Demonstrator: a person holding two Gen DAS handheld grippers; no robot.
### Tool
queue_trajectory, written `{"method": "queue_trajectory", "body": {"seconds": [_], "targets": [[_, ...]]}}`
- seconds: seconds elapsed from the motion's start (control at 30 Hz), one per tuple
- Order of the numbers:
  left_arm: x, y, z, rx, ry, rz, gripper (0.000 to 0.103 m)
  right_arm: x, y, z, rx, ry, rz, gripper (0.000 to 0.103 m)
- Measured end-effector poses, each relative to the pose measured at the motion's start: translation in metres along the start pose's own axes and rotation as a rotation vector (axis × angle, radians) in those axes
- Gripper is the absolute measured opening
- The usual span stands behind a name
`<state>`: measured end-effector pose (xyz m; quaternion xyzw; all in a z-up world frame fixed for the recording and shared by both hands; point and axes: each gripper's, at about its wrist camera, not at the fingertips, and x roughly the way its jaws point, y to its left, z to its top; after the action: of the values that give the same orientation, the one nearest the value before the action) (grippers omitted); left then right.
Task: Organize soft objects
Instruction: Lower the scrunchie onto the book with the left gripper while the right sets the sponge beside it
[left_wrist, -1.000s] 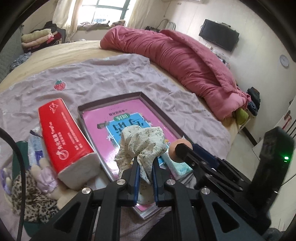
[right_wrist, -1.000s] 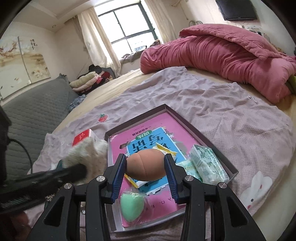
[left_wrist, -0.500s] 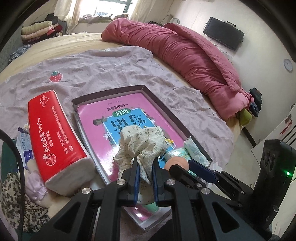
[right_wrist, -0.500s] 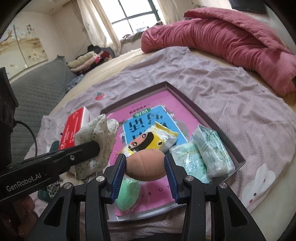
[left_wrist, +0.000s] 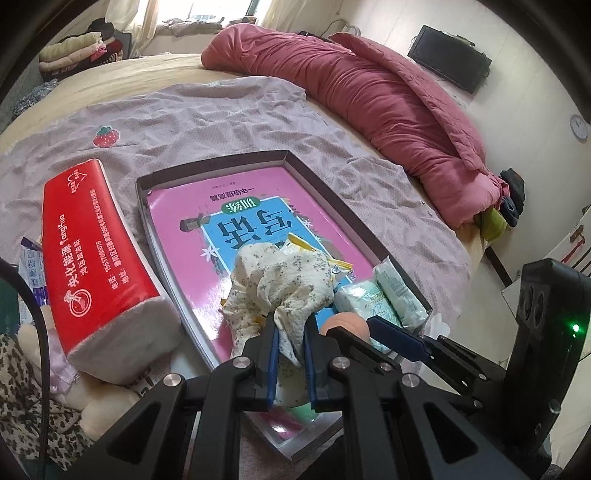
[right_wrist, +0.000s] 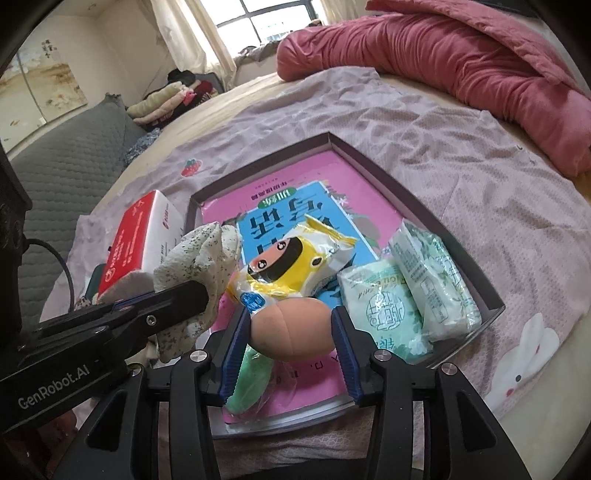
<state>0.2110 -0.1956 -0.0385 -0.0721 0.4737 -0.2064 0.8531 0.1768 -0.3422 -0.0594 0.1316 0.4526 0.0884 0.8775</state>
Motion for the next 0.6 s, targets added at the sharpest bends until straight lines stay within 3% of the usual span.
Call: {"method": "queue_trajectory", "body": {"seconds": [0.4,0.6], "targets": [[0.002,0.003,-0.001,-0.012,0.001,-0.004,0.012,0.004,-0.012,0.001,0.063,0.017,-0.001,0.051],[0.01,0.003,-0.003,-0.011,0.021,-0.003,0.012,-0.003,-0.019,0.001,0.102,-0.021,-0.006,0.054]]}}
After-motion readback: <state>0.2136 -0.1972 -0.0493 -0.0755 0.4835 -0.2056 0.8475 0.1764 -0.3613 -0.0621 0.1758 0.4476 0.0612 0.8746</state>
